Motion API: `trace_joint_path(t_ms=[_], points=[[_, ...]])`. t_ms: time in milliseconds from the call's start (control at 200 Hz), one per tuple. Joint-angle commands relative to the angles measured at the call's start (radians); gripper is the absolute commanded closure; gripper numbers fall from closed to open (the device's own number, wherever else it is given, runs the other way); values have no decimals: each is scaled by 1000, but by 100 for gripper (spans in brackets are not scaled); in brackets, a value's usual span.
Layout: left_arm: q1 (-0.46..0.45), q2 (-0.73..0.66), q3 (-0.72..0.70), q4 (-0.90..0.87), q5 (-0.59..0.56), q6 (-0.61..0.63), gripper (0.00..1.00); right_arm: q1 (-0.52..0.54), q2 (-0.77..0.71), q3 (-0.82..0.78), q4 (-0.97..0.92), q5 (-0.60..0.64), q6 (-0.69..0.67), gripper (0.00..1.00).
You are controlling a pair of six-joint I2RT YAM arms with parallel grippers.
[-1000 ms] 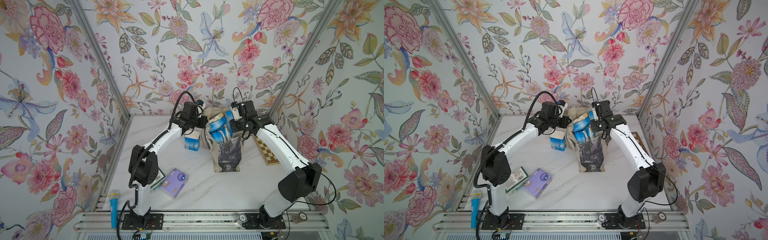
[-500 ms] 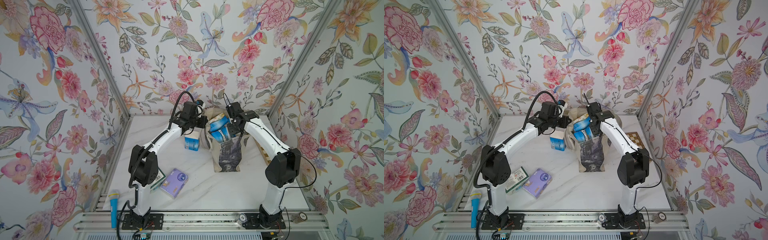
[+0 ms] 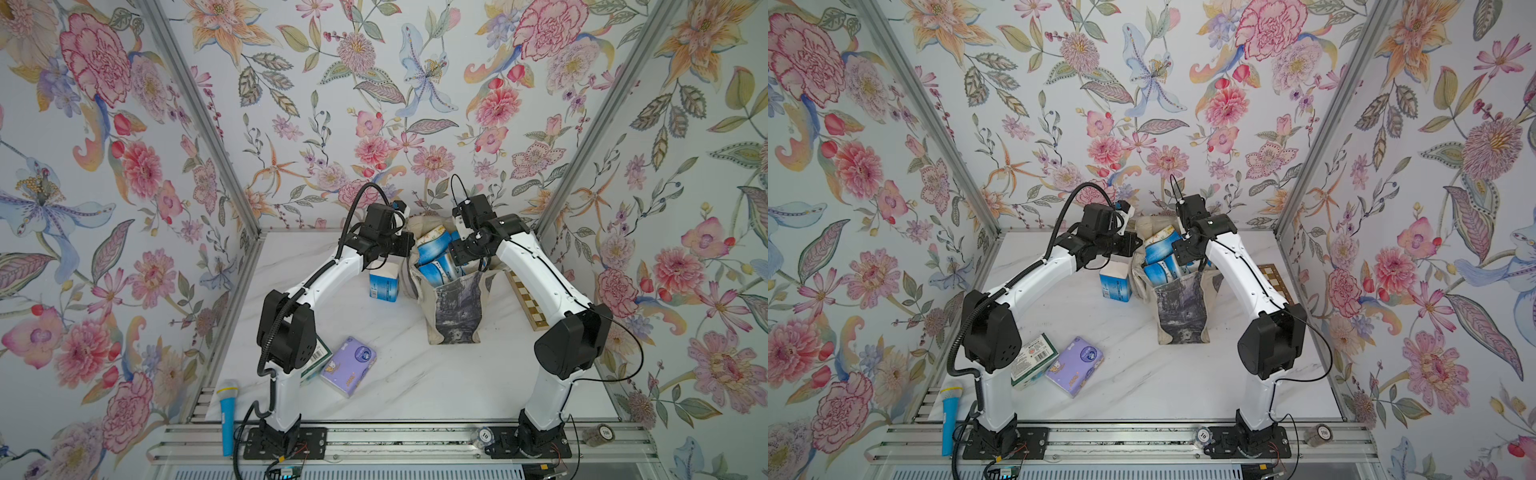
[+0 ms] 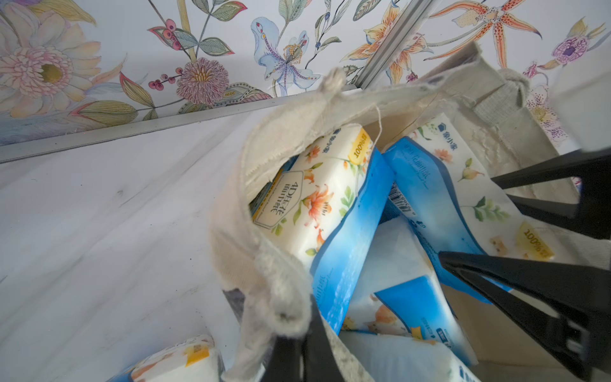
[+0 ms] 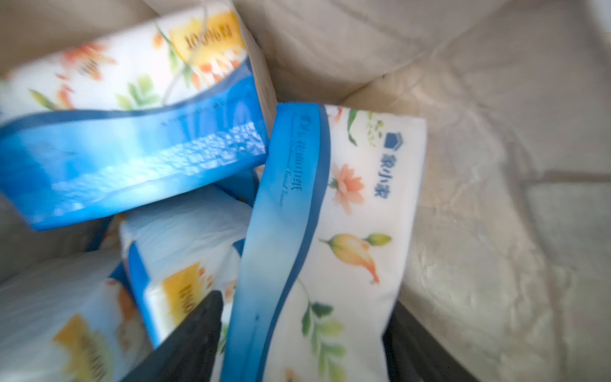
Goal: Put tissues into the canvas bag
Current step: Place the pack of facial tissues in the canvas bag, then move the pack of facial tissues to the center of the board.
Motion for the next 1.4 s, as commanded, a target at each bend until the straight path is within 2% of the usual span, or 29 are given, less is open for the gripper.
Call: trace_joint_path(t_ms=[0, 90, 255, 405, 460, 551, 651, 756, 881, 1006, 1101, 1221, 1396], points=[[13, -32, 33, 0, -19, 24, 100, 13, -128, -35, 89, -48, 1, 19], [13, -27, 47, -10, -21, 29, 100, 17, -225, -98, 181, -75, -3, 18], [14, -14, 78, -31, -28, 39, 100, 65, -414, -272, 350, -241, -65, 17], [13, 2, 109, -40, -28, 43, 100, 191, -520, -434, 375, -420, -117, 20], [13, 10, 121, -43, -27, 44, 100, 235, -539, -508, 399, -500, -85, 24], [13, 27, 146, -54, -26, 48, 100, 365, -560, -666, 495, -605, -7, 28], [11, 47, 170, -65, -22, 48, 100, 503, -569, -819, 601, -595, 30, 29], [9, 56, 183, -66, -20, 48, 100, 607, -542, -894, 659, -526, 11, 33], [4, 57, 192, -66, -19, 47, 100, 660, -473, -923, 742, -486, -14, 40], [-4, 50, 198, -69, -24, 48, 100, 683, -393, -909, 828, -497, -19, 54], [-8, 38, 198, -68, -28, 49, 100, 700, -310, -854, 817, -494, -45, 62], [-13, 34, 204, -66, -27, 48, 100, 721, -209, -786, 785, -496, -96, 66], [-18, 37, 209, -69, -27, 49, 100, 734, -116, -721, 753, -513, -139, 66]])
